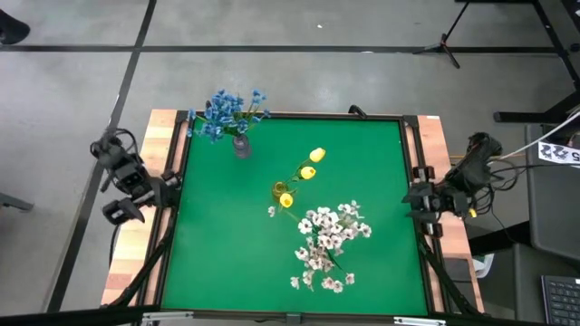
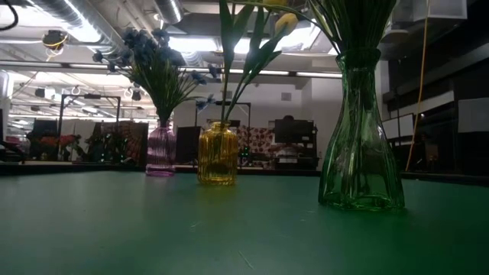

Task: Sort flowers into vase by color
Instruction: Return to Home Position

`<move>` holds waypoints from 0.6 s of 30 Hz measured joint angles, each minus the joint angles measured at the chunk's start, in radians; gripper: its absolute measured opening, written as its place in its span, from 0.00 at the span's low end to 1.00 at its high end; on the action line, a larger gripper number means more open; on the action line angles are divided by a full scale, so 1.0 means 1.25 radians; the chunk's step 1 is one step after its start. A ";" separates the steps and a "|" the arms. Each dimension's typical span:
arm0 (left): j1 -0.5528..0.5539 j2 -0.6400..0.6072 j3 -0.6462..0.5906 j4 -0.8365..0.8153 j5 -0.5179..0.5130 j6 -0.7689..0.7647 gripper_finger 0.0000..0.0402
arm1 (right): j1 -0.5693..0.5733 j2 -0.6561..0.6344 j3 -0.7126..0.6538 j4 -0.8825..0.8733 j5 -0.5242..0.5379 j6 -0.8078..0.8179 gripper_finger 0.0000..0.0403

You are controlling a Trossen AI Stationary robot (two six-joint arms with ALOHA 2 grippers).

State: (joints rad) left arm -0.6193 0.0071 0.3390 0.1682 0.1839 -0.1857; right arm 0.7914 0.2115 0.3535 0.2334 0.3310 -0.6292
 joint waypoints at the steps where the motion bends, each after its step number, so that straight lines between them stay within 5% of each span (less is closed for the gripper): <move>1: 0.000 0.000 -0.021 0.027 0.012 -0.005 0.52 | 0.000 -0.007 -0.024 0.026 0.000 -0.001 0.40; 9: 0.000 0.000 -0.140 0.174 0.042 -0.041 0.52 | 0.000 -0.169 -0.153 0.098 -0.001 -0.064 0.40; 18: 0.000 0.000 -0.154 0.159 0.083 0.025 0.52 | 0.000 -0.166 -0.158 0.059 0.009 -0.069 0.40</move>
State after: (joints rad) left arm -0.6193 0.0071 0.1469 0.3669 0.2876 -0.1542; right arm 0.7918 0.0040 0.1561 0.3075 0.3427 -0.7150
